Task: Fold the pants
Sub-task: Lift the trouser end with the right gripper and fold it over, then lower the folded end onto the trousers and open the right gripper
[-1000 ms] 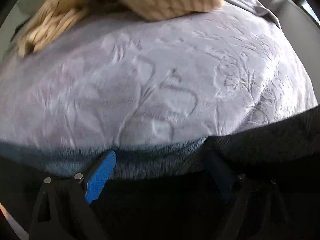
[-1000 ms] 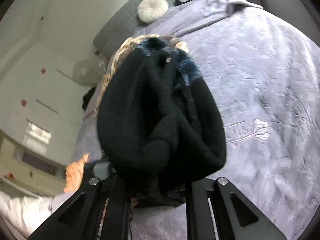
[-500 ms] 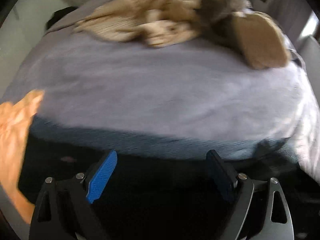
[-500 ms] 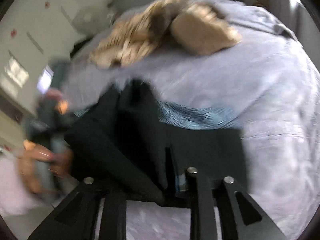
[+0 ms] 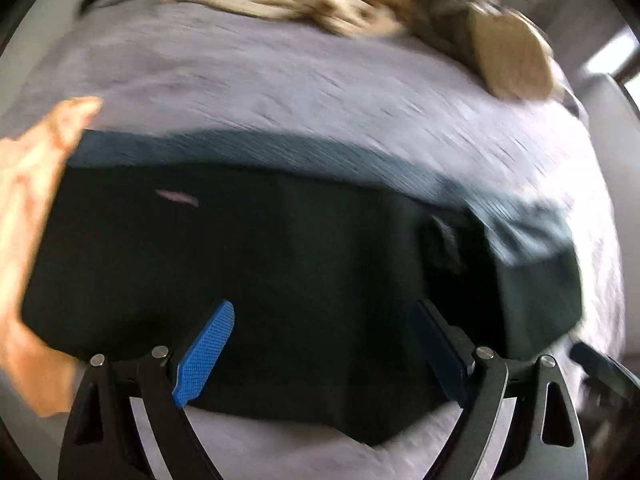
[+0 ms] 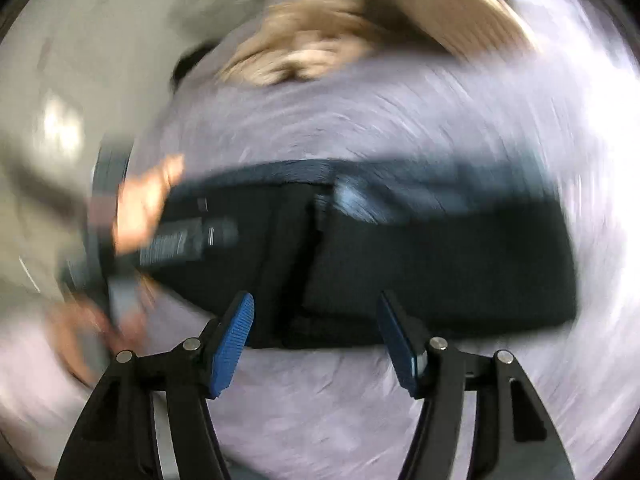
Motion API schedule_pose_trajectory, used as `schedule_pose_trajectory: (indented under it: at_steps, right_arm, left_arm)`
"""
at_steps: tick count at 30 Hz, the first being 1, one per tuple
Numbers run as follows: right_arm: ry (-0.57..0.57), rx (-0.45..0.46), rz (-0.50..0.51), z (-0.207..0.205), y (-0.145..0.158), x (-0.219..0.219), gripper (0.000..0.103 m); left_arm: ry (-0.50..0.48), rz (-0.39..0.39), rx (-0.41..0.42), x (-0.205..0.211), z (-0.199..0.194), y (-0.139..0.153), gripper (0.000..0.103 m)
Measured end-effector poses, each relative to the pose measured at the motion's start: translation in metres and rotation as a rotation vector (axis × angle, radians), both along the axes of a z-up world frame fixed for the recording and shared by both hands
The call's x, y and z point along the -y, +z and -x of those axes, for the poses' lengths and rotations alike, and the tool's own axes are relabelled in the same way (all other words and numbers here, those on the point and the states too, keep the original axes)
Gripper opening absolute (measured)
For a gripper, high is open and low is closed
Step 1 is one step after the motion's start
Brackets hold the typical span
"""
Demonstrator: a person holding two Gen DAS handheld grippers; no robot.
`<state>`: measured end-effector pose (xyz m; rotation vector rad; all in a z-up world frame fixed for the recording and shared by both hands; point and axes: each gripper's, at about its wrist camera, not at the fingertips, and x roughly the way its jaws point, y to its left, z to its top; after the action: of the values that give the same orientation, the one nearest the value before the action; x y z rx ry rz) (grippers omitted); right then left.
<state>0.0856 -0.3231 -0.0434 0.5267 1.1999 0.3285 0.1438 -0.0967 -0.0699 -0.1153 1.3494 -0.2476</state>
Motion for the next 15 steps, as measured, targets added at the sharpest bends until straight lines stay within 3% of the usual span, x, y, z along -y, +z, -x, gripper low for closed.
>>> schedule_pose_trajectory:
  at_steps: [3,5,9,14,15]
  right_arm:
    - [-0.239,-0.159,-0.279,0.014,-0.033,0.063,0.065]
    - [-0.273,-0.189,-0.390,0.019,-0.044,0.073,0.061]
    - [-0.292,-0.263,-0.467,0.019,-0.069,0.069,0.052]
    - [-0.355,-0.262,-0.545,0.009,-0.096,0.069,0.049]
    - [-0.368,-0.274,-0.545,0.008,-0.100,0.070,0.042]
  left_arm:
    - [-0.119,0.017,-0.017,0.027,0.022,-0.009,0.092]
    - [-0.193,0.029,-0.033,0.043,0.040,-0.014,0.092]
    - [-0.242,-0.006,-0.034,0.058,0.060,-0.019,0.092]
    - [-0.179,-0.004,-0.036,0.055,0.054,-0.023,0.092]
    - [-0.169,-0.009,-0.038,0.055,0.052,-0.024,0.092]
